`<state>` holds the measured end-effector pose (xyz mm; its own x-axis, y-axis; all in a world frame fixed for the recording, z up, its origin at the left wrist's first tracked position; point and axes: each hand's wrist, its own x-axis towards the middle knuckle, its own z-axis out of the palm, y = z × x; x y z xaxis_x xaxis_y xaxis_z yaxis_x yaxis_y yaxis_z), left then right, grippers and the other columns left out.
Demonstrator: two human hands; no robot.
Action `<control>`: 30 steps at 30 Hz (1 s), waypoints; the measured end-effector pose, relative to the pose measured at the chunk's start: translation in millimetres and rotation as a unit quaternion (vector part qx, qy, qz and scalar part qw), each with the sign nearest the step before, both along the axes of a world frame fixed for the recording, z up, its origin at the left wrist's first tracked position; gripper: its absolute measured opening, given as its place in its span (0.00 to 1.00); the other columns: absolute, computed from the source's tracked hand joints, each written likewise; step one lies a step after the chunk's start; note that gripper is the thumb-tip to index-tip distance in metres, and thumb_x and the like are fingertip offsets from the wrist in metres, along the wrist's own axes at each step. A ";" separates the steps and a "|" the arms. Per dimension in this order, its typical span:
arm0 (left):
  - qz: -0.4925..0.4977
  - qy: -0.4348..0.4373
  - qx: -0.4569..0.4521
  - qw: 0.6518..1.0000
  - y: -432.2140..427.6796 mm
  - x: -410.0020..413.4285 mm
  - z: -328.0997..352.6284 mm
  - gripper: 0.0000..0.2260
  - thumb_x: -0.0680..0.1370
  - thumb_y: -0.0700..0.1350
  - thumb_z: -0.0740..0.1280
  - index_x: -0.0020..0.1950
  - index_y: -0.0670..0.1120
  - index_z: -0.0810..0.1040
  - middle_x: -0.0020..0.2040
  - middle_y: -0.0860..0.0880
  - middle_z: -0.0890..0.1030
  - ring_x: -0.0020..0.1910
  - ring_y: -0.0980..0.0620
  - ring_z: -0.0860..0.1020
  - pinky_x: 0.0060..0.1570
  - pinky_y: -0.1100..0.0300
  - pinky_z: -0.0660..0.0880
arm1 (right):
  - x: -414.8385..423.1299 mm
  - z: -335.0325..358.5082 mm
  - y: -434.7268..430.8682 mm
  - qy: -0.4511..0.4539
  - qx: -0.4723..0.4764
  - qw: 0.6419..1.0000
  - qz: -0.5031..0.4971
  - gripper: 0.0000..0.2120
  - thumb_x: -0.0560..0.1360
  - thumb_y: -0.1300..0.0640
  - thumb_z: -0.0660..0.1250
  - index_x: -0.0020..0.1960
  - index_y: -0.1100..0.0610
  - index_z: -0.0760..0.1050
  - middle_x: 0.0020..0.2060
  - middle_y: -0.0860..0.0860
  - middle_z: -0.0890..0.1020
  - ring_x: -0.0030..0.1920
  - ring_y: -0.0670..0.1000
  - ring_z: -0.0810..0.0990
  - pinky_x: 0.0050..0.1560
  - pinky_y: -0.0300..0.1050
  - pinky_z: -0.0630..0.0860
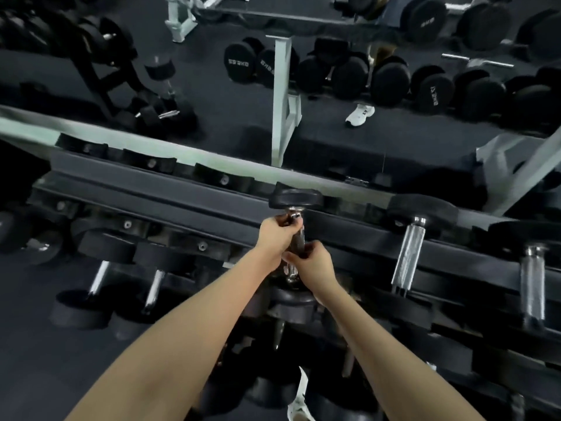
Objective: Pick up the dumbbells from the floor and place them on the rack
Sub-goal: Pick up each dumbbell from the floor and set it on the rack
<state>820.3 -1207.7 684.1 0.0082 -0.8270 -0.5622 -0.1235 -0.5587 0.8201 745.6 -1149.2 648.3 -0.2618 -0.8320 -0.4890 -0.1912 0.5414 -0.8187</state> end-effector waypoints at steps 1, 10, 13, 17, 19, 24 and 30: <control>-0.005 -0.007 0.004 1.000 -10.4 -2.8 -4.7 0.02 0.75 0.41 0.69 0.44 0.44 0.78 0.38 0.51 0.79 0.45 0.50 0.78 0.52 0.55 0.75 | -1.5 -4.5 -9.7 0.004 0.003 1.000 -0.004 0.17 0.69 0.52 0.74 0.51 0.57 0.70 0.44 0.51 0.80 0.45 0.52 0.80 0.46 0.48 0.78; -0.039 -0.017 0.031 0.999 -47.4 -9.6 -29.3 0.12 0.76 0.43 0.68 0.58 0.40 0.79 0.47 0.47 0.80 0.47 0.51 0.79 0.47 0.59 0.74 | -3.4 -28.8 -41.1 -0.019 0.035 0.998 -0.042 0.16 0.69 0.52 0.74 0.49 0.58 0.70 0.41 0.51 0.79 0.39 0.49 0.78 0.37 0.42 0.74; -0.055 -0.027 0.031 0.998 -50.0 -5.5 -30.5 0.13 0.76 0.43 0.69 0.59 0.40 0.79 0.52 0.45 0.82 0.53 0.47 0.80 0.51 0.57 0.75 | -2.8 -28.7 -41.3 -0.025 0.039 0.998 -0.045 0.18 0.69 0.52 0.75 0.51 0.59 0.71 0.42 0.52 0.79 0.39 0.49 0.78 0.37 0.42 0.75; -0.094 -0.054 0.015 0.994 -52.4 -1.8 -29.3 0.13 0.75 0.43 0.69 0.57 0.40 0.80 0.54 0.43 0.83 0.56 0.46 0.80 0.57 0.55 0.76 | -3.6 -25.0 -42.9 -0.035 0.052 0.998 -0.031 0.20 0.68 0.52 0.75 0.52 0.59 0.71 0.43 0.53 0.79 0.40 0.49 0.78 0.37 0.42 0.74; -0.109 -0.065 0.008 0.992 -51.7 1.9 -27.6 0.13 0.75 0.45 0.69 0.57 0.40 0.80 0.54 0.43 0.83 0.56 0.46 0.80 0.58 0.53 0.76 | -3.4 -22.9 -43.6 -0.029 0.055 0.998 -0.016 0.21 0.68 0.52 0.75 0.54 0.59 0.71 0.45 0.53 0.80 0.42 0.50 0.79 0.38 0.42 0.75; -0.106 -0.067 -0.020 0.992 -41.8 20.3 -24.6 0.13 0.75 0.46 0.69 0.57 0.41 0.80 0.54 0.42 0.83 0.53 0.48 0.80 0.57 0.53 0.76 | -0.7 -13.3 -40.8 0.055 0.049 0.997 0.002 0.25 0.68 0.47 0.74 0.57 0.58 0.70 0.48 0.53 0.81 0.47 0.54 0.82 0.46 0.50 0.80; -0.041 -0.086 -0.035 0.995 -6.0 64.5 -25.0 0.16 0.75 0.48 0.69 0.58 0.40 0.78 0.56 0.43 0.82 0.56 0.45 0.79 0.60 0.52 0.75 | 11.8 14.0 -3.3 0.280 -0.024 0.959 0.023 0.31 0.71 0.43 0.69 0.67 0.57 0.65 0.59 0.54 0.79 0.58 0.56 0.78 0.50 0.47 0.72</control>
<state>884.8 -1213.7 659.1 0.0303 -0.8664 -0.4984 -0.3090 -0.4824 0.8196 757.4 -1152.5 662.3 -0.4350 -0.8671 -0.2426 -0.6308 0.4857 -0.6051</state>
